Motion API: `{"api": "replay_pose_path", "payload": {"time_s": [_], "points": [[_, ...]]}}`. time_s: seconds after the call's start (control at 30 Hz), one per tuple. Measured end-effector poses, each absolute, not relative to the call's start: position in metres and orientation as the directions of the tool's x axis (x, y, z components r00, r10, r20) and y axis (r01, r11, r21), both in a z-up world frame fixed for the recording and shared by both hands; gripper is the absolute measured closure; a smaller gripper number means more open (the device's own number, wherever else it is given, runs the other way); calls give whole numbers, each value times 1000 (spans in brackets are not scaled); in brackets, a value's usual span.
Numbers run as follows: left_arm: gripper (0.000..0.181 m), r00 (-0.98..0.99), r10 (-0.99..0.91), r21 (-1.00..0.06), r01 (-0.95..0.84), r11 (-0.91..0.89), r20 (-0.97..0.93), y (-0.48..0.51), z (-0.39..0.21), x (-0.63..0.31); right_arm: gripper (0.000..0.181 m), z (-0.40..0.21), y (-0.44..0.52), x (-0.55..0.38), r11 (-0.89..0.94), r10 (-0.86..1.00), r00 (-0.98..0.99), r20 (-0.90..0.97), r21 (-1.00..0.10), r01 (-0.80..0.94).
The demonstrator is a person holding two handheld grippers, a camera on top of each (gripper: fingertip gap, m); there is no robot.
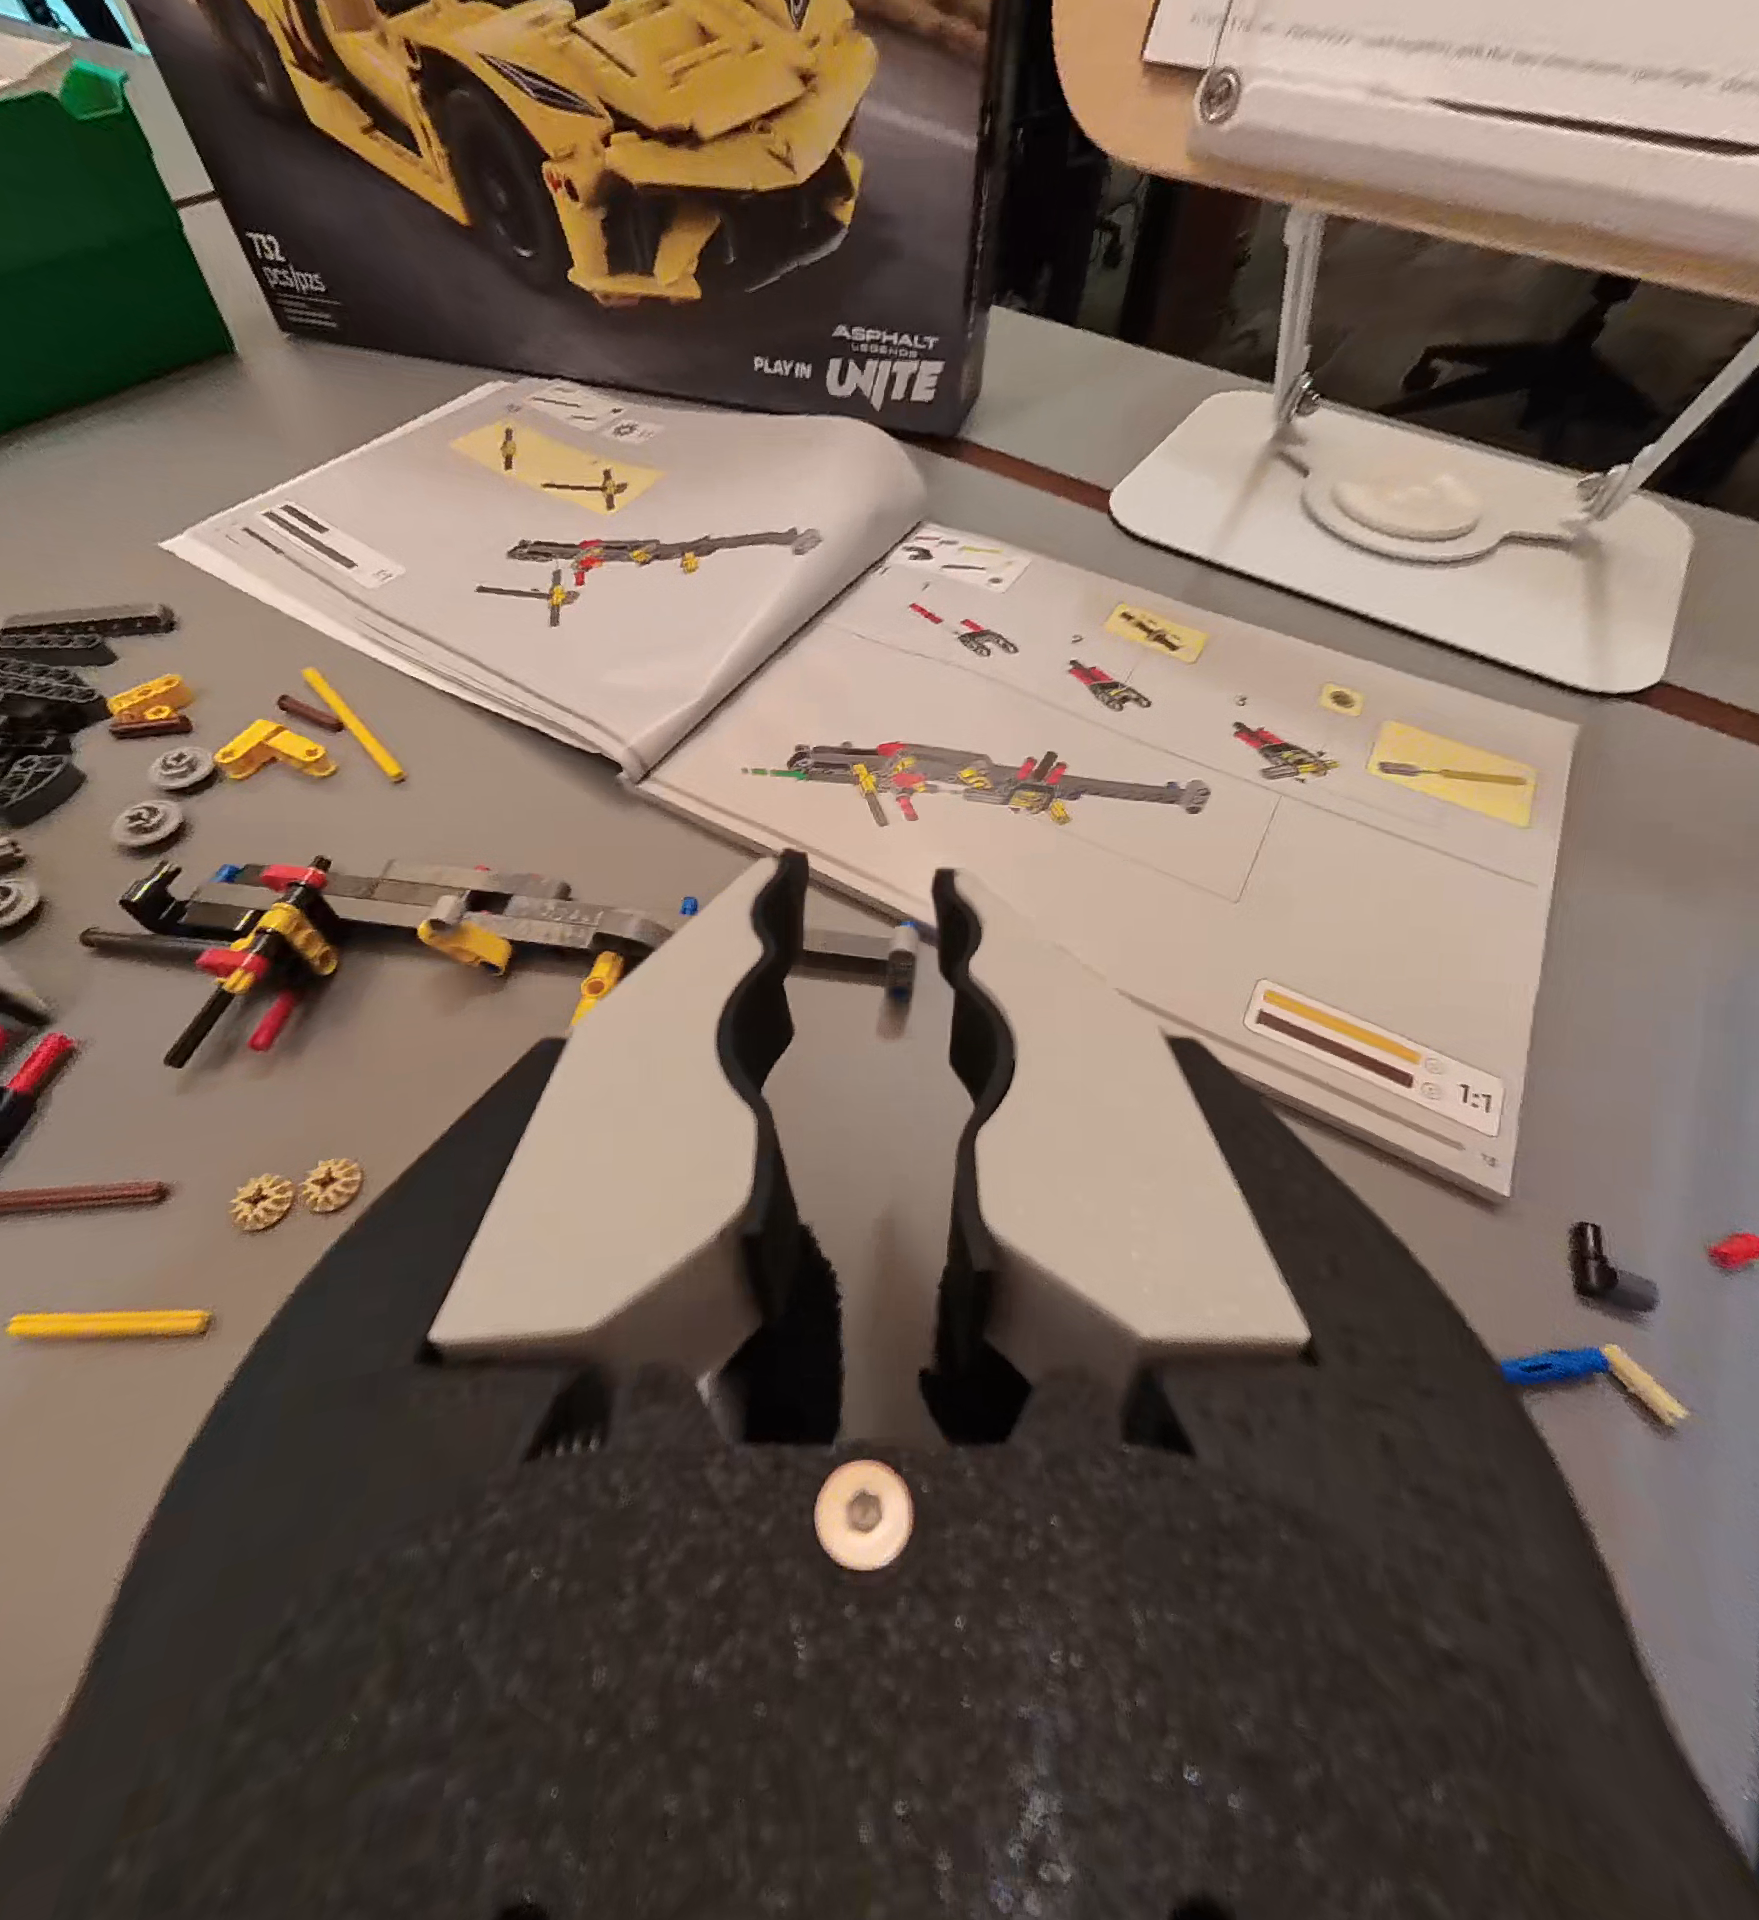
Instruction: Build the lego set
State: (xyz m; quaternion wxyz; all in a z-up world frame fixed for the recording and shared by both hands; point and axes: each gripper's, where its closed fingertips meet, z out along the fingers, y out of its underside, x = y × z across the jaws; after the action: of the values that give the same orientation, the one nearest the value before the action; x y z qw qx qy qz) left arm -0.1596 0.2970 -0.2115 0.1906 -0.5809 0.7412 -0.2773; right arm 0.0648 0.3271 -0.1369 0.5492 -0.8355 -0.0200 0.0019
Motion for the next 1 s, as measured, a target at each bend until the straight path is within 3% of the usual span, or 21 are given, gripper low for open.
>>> {"api": "replay_pose_path", "payload": {"time_s": [0.4, 0.7, 1.0], "points": [[131, -177, -983, -611, -784, 109, 51, 303, -196, -157, 159, -135, 322, 65, -379, 45, 998, -47, -925, -27], [149, 176, -967, -660, -707, -253, 183, 346, -181, -141, 159, -138, 321, 57, -391, 76, 996, -42, -920, -9], [149, 255, -952, -671, -678, -300, 168, 351, -179, -140, 159, -142, 324, 47, -398, 106, 994, 0, -916, 42]]}}
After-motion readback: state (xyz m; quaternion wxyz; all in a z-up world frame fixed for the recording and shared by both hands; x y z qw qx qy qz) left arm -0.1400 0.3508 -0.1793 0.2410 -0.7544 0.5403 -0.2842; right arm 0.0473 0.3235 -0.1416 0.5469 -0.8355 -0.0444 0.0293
